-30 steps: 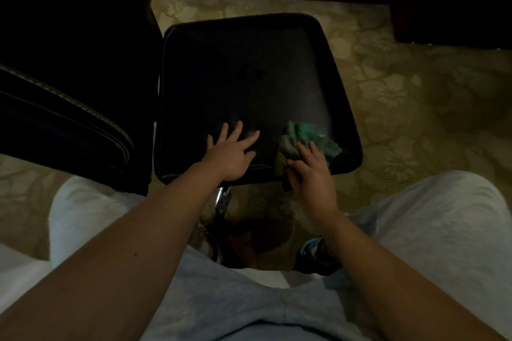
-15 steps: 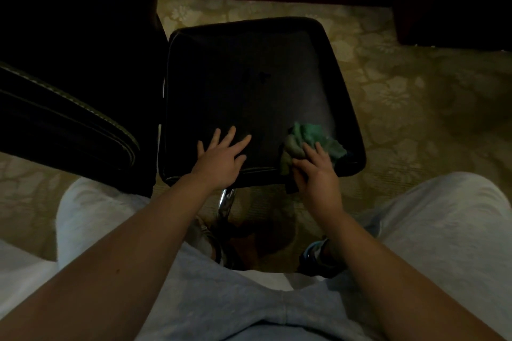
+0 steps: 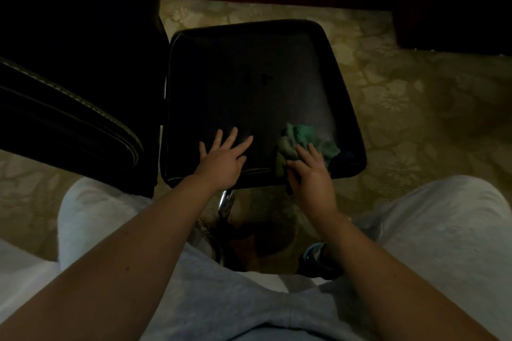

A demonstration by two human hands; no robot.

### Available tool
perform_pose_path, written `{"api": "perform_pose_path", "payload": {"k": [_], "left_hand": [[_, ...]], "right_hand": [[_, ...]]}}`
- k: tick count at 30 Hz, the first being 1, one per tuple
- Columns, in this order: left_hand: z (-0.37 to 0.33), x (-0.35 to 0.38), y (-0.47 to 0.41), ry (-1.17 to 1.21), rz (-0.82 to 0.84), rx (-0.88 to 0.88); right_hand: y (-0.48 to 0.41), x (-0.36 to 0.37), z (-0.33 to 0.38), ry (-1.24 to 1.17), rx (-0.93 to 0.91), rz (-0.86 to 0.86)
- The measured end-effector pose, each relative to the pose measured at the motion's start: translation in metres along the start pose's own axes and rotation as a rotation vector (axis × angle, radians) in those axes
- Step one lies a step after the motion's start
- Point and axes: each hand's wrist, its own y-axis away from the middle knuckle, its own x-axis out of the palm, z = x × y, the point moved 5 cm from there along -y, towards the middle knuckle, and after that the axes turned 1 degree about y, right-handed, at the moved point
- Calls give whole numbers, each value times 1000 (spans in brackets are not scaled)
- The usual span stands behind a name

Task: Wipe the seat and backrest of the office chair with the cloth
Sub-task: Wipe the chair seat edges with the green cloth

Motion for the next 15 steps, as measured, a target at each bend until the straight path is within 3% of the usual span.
{"api": "perform_pose_path", "payload": {"k": [8,15], "left_hand": [[6,-2,1,17,-53,7],[16,-6,2,26,-42,-142]], "right_hand": [[-10,6,23,32,-164,121],[-10,-11,-12,17,44,42]]}}
